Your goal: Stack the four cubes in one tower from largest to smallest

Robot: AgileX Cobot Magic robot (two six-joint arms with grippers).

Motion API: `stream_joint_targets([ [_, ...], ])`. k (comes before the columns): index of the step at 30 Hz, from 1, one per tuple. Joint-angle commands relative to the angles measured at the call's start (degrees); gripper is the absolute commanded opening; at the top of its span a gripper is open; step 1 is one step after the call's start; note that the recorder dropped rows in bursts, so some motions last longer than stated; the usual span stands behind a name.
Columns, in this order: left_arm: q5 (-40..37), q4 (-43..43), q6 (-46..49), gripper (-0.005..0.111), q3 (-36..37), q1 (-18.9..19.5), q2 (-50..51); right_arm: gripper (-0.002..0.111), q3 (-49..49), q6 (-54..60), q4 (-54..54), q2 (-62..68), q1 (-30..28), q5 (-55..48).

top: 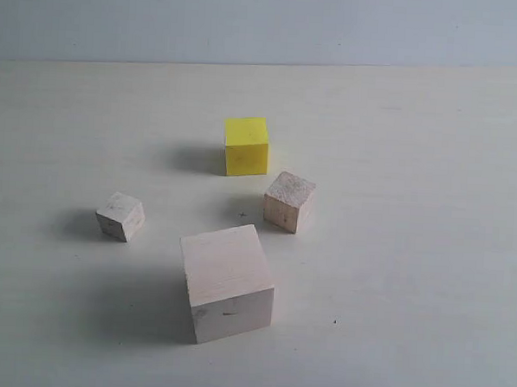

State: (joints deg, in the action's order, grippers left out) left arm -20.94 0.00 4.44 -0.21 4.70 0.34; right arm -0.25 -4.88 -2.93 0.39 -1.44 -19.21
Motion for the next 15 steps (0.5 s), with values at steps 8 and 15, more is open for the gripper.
stream_joint_targets([
  [8, 0.26, -0.33, -0.41, 0.0, 0.21, -0.27, -0.34, 0.0, 0.25, 0.18, 0.0, -0.39, 0.07, 0.64],
  [15, 0.26, -0.33, -0.41, 0.0, 0.21, -0.27, -0.34, 0.0, 0.25, 0.44, -0.99, -0.39, 0.07, 5.12],
])
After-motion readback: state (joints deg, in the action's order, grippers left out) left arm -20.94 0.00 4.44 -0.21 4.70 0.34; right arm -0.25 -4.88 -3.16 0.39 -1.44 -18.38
